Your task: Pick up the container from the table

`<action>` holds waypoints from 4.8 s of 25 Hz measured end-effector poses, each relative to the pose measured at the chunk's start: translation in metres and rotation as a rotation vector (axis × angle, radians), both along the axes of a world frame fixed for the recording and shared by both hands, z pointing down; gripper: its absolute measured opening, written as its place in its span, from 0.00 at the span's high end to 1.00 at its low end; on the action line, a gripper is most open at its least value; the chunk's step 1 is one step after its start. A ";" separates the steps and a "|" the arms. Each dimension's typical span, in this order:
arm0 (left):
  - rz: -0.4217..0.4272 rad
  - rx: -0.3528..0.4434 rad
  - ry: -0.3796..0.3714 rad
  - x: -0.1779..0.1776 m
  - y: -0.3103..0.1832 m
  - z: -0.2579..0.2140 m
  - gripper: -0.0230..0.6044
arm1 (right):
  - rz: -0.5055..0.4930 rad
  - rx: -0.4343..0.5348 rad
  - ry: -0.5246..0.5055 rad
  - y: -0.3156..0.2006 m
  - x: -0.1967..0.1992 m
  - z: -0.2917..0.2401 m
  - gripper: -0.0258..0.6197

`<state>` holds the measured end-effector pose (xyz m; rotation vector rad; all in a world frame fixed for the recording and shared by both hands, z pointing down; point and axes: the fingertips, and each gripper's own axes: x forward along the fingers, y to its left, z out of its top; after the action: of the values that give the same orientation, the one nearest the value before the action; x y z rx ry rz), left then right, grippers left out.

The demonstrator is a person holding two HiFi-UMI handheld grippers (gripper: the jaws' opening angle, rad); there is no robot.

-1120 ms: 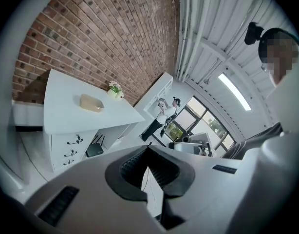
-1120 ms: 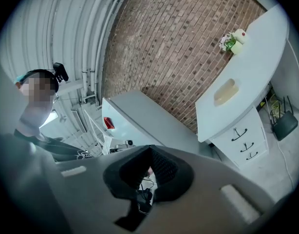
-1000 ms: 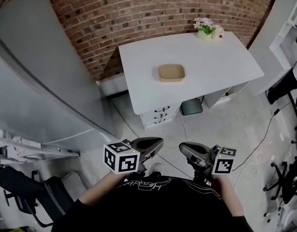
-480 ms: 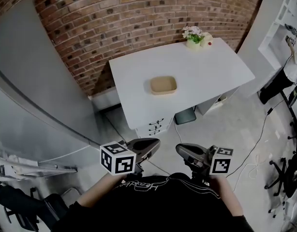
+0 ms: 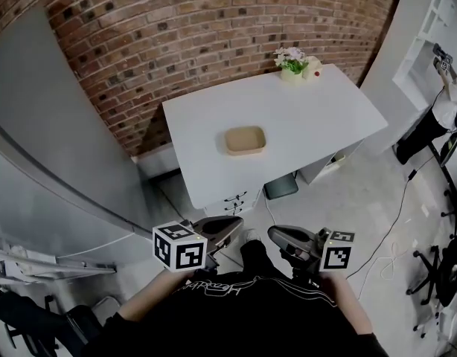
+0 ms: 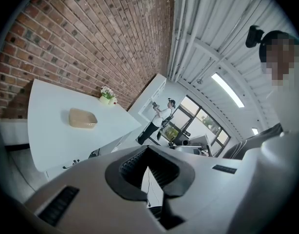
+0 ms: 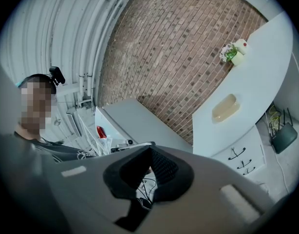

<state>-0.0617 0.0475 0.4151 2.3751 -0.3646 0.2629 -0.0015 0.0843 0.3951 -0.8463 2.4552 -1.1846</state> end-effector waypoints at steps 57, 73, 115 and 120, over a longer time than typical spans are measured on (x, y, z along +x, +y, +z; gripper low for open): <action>-0.371 -0.195 -0.092 0.062 -0.300 0.080 0.96 | -0.047 -0.233 0.124 -0.359 0.153 0.113 0.92; -0.411 -0.274 -0.119 0.060 -0.308 0.110 0.96 | -0.079 -0.351 0.257 -0.375 0.158 0.194 0.73; -0.474 -0.339 -0.126 0.032 -0.299 0.135 0.96 | -0.140 -0.566 0.138 -0.371 0.126 0.234 0.88; -0.485 -0.339 -0.119 0.030 -0.297 0.133 0.96 | -0.137 -0.567 0.138 -0.371 0.125 0.233 0.89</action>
<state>-0.0320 -0.2496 0.5483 1.8768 -0.8629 0.2170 0.1240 -0.2865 0.6283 -0.9319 2.3338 -1.9866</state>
